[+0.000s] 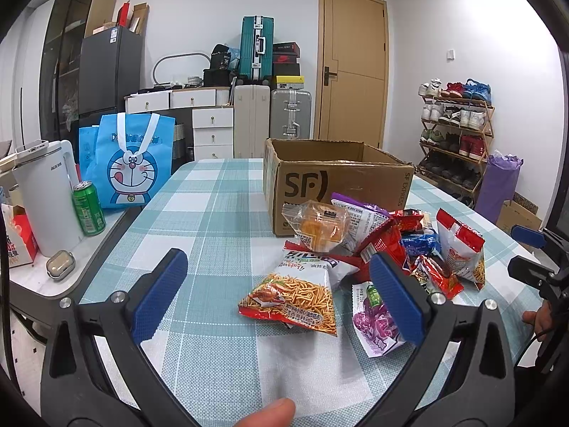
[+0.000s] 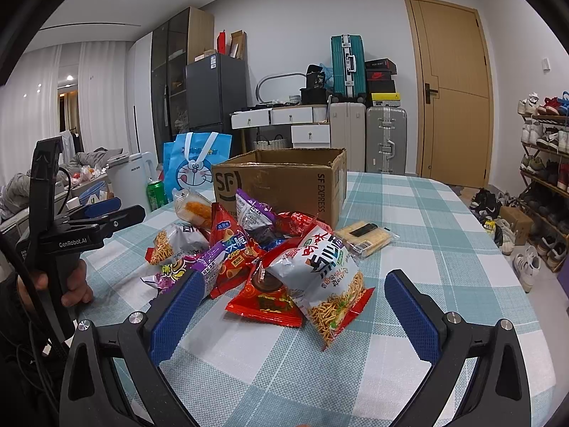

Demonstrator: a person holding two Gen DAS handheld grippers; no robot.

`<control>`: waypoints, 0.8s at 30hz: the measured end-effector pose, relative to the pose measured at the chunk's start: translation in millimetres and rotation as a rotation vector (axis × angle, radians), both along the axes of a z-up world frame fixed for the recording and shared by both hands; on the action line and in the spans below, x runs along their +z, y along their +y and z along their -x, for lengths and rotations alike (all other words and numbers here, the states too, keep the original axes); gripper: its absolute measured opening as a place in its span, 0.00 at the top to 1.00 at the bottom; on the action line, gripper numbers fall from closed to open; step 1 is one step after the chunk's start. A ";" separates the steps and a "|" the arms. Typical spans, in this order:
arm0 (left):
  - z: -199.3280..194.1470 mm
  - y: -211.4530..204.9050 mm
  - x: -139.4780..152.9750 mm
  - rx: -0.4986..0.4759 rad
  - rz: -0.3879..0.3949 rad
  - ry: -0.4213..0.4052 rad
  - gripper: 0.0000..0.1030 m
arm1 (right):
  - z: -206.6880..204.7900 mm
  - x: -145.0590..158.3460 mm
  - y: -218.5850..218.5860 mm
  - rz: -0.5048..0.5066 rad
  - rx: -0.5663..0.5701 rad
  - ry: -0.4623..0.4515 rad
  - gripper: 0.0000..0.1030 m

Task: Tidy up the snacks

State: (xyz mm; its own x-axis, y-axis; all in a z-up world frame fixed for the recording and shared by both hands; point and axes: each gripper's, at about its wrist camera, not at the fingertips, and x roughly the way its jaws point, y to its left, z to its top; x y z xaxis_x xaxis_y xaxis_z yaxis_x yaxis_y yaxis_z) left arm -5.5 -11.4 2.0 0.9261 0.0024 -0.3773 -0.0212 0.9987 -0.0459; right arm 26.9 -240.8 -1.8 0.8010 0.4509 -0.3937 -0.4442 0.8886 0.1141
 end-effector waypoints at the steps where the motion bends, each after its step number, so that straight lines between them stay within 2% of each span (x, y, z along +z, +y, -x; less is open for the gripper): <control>1: -0.5 0.7 -0.3 -0.002 -0.001 0.000 0.01 | 0.1 0.0 0.0 0.000 -0.001 0.000 0.00; 24: -2.4 4.6 1.2 -0.002 -0.001 -0.001 0.01 | -0.3 -0.3 -0.7 -0.002 0.000 -0.001 0.00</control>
